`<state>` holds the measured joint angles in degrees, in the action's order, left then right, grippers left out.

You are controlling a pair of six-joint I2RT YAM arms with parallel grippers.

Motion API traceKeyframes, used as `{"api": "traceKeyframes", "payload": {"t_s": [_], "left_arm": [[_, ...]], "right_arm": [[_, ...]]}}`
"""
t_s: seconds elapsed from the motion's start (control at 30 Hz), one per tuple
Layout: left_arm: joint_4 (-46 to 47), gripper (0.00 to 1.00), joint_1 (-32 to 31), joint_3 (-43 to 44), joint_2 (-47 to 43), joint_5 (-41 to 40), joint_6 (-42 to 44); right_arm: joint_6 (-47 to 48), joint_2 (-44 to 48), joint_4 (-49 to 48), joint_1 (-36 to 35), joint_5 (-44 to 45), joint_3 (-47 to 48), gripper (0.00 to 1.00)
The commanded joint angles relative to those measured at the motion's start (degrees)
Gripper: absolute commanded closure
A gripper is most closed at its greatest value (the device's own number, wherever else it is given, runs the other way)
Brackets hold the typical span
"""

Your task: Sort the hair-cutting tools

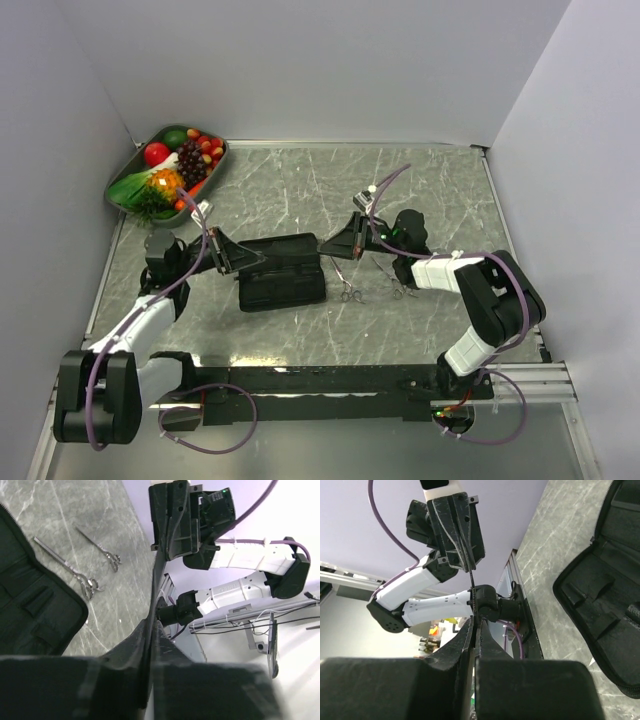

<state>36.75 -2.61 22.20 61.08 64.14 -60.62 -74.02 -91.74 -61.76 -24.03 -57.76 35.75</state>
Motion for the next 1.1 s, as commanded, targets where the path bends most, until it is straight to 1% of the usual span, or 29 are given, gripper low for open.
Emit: {"api": "traceKeyframes", "payload": {"t_s": [0.0,0.03,0.07,0.1,0.13,0.17,0.2,0.23,0.3,0.33,0.37,0.43,0.47,0.5,0.6,0.77,0.8,0.83,0.9,0.93,1.0,1.07], "left_arm": [[-9.7,0.76,0.0,0.7,-2.5,-3.0,7.0],[-15.2,0.65,0.0,1.4,-3.1,-5.1,8.4],[-17.7,0.46,0.0,3.0,-3.9,-6.1,9.9],[-21.1,0.39,0.0,3.8,-4.1,-7.3,13.0],[-23.7,0.34,0.0,4.6,-4.2,-9.8,14.6],[-28.5,0.28,0.0,6.0,-4.1,-11.0,16.0],[-30.4,0.26,0.0,6.5,-4.2,-12.3,18.1],[-33.9,0.2,0.0,7.5,-4.6,-14.5,19.0],[-36.6,0.19,0.0,8.3,-5.2,-18.0,21.0],[-40.1,0.19,0.0,9.3,-5.4,-23.0,21.8],[-44.1,0.19,0.0,9.9,-5.6,-25.9,23.1],[-48.9,0.19,0.0,11.8,-5.6,-33.2,23.5],[-52.6,0.19,0.0,12.3,-5.1,-39.1,24.3],[-53.7,0.19,0.0,12.9,-4.5,-41.4,24.7],[-53.6,0.2,0.0,13.5,-2.5,-46.2,25.0],[-50.0,0.26,0.0,12.5,0.1,-51.4,22.7],[-48.7,0.28,0.0,12.3,0.5,-53.4,22.5],[-48.3,0.32,0.0,12.2,1.7,-54.5,22.0],[-47.6,0.36,0.0,12.2,3.2,-56.6,21.2],[-47.7,0.4,0.0,12.8,5.3,-57.2,21.1],[-47.2,0.43,0.0,13.3,7.5,-58.3,20.9],[-46.1,0.5,0.0,13.7,10.5,-58.4,20.7]], "right_arm": [[3.3,4.1,1.0,-0.3,0.2,2.4,1.0],[4.0,4.6,2.3,-0.3,0.3,2.2,1.0],[5.2,6.0,5.9,-0.2,0.7,2.2,1.0],[7.6,6.7,7.9,-0.1,1.2,2.2,1.0],[8.9,7.3,9.8,-0.1,1.7,2.3,1.0],[9.9,8.3,13.5,0.3,2.5,2.6,1.0],[12.0,8.9,15.1,0.6,2.9,2.7,1.0],[12.8,9.6,16.7,0.9,3.3,3.3,1.0],[15.7,10.4,22.4,2.2,5.0,3.9,1.0],[17.1,11.3,24.8,2.7,5.8,4.2,1.0],[20.8,11.7,31.8,3.4,7.6,4.9,1.0],[25.0,12.6,37.9,3.8,9.8,6.9,1.0],[29.5,12.9,44.9,3.7,12.3,8.6,1.0],[31.3,13.0,46.9,3.8,13.9,9.2,1.0],[35.9,12.7,52.5,3.8,18.0,10.7,1.0],[38.7,11.0,54.5,3.8,19.5,12.3,1.0],[39.2,10.6,55.2,3.7,19.8,12.7,1.0],[40.4,10.5,56.6,3.7,20.3,13.0,1.0],[41.4,10.3,57.8,3.8,21.0,13.7,1.0],[42.5,10.3,58.8,3.7,21.6,13.8,1.0],[43.3,9.9,59.8,3.7,22.2,14.6,1.0],[44.2,9.5,61.0,3.6,22.6,15.2,1.0]]}}
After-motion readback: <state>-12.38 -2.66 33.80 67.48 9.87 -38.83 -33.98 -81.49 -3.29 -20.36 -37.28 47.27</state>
